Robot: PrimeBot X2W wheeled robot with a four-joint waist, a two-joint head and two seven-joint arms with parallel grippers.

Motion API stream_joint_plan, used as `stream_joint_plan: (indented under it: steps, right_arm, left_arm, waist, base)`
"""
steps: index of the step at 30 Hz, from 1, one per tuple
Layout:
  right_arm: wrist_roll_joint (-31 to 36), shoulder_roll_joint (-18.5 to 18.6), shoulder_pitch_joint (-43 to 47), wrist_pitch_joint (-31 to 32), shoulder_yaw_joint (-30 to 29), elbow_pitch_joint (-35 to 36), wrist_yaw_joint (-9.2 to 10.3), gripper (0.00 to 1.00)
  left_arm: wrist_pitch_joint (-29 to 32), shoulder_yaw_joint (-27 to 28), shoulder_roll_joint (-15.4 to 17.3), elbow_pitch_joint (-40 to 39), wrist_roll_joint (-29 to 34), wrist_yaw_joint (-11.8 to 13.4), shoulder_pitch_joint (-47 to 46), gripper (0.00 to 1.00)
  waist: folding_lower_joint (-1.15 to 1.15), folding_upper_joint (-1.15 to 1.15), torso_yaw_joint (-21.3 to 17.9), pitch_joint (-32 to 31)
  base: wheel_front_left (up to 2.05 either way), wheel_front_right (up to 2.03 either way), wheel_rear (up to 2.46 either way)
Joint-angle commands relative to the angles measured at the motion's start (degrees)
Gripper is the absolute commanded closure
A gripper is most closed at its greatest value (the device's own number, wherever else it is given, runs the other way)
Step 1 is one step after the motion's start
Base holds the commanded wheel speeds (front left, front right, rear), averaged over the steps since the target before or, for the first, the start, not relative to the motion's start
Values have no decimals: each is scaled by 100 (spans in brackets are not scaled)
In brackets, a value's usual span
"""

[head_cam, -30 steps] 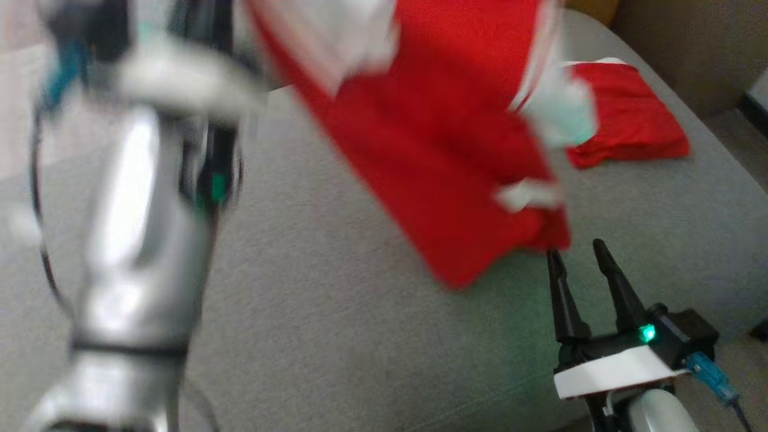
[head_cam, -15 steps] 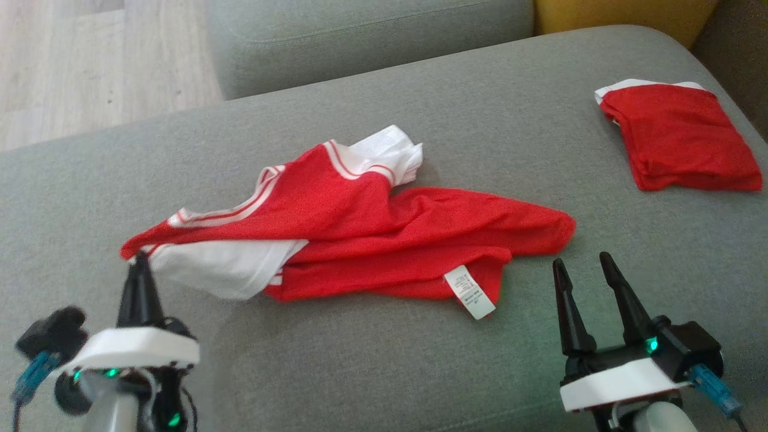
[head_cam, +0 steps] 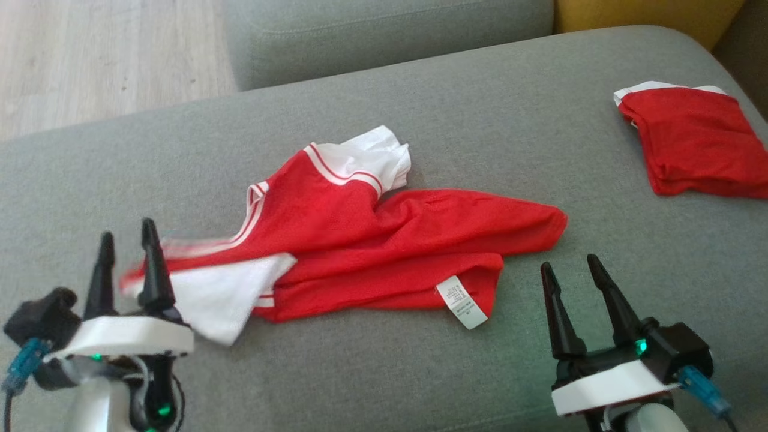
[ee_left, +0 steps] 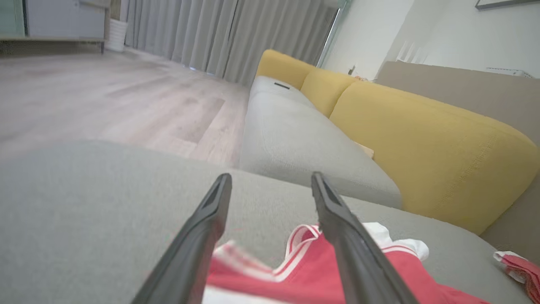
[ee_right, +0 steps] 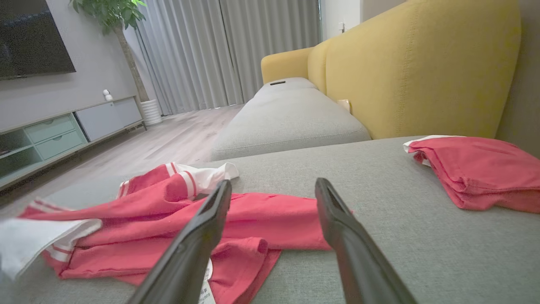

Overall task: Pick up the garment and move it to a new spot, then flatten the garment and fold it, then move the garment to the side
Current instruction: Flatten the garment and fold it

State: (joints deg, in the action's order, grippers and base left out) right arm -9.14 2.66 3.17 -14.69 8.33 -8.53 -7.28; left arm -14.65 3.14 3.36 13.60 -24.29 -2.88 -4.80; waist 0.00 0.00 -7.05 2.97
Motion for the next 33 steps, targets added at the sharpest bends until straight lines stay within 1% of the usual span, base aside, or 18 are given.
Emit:
stream_joint_plan:
  steps: [1, 5, 6, 7, 8, 10, 13, 17, 22, 26, 33]
  right_arm:
    - [40, 21, -70, -31, 118, 165, -21, 0]
    - [36, 21, -71, -31, 80, 202, -21, 0]
    - [33, 21, -77, -31, 77, 212, -21, 0]
    - [30, 21, -80, -31, 76, 218, -21, 0]
    - [30, 21, -80, -31, 76, 218, -21, 0]
    - [29, 21, -77, -31, 73, 221, -21, 0]
    - [33, 21, -74, -31, 77, 215, -21, 0]
    - [47, 21, -108, -31, 87, 217, -21, 0]
    - [104, 21, -176, -31, 87, 210, -21, 0]
    - [128, 21, -218, -31, 79, 210, -21, 0]
    - [126, 21, -260, -31, 84, 189, -21, 0]
  left_arm:
    - [-33, 305, 66, -274, 290, 62, -131, 0]
    - [-33, 501, -18, -649, 723, 356, 271, 0]
    - [-34, 497, -31, -723, 766, 427, 397, 0]
    - [-34, 427, -39, -731, 676, 463, 536, 0]
    - [-34, 427, -39, -731, 676, 463, 536, 0]
    - [-34, 86, -44, -630, 357, 542, 803, 0]
    - [-34, -567, -45, -196, 3, 647, 1091, 0]
    - [-34, -1064, -46, 196, -153, 831, 966, 0]
    - [-34, -1340, -47, 809, -219, 1012, 606, 0]
    - [-34, -1302, -47, 1196, -184, 1139, 304, 0]
    - [-34, -1202, -47, 1743, -97, 1225, 27, 0]
  waist:
    - [0, 0, 3, -18]
    - [0, 0, 37, 53]
    - [0, 0, 51, 74]
    - [0, 0, 60, 86]
    - [0, 0, 60, 86]
    - [0, 0, 78, 107]
    - [0, 0, 88, 142]
    - [0, 0, 88, 201]
    - [0, 0, 40, 292]
    - [0, 0, 14, 375]
    - [0, 0, -12, 416]
  base:
    - [0, 0, 0]
    - [0, 0, 0]
    - [0, 0, 0]
    - [0, 0, 0]
    - [0, 0, 0]
    - [0, 0, 0]
    - [0, 0, 0]
    - [0, 0, 0]
    - [0, 0, 0]
    - [0, 0, 0]
    - [0, 0, 0]
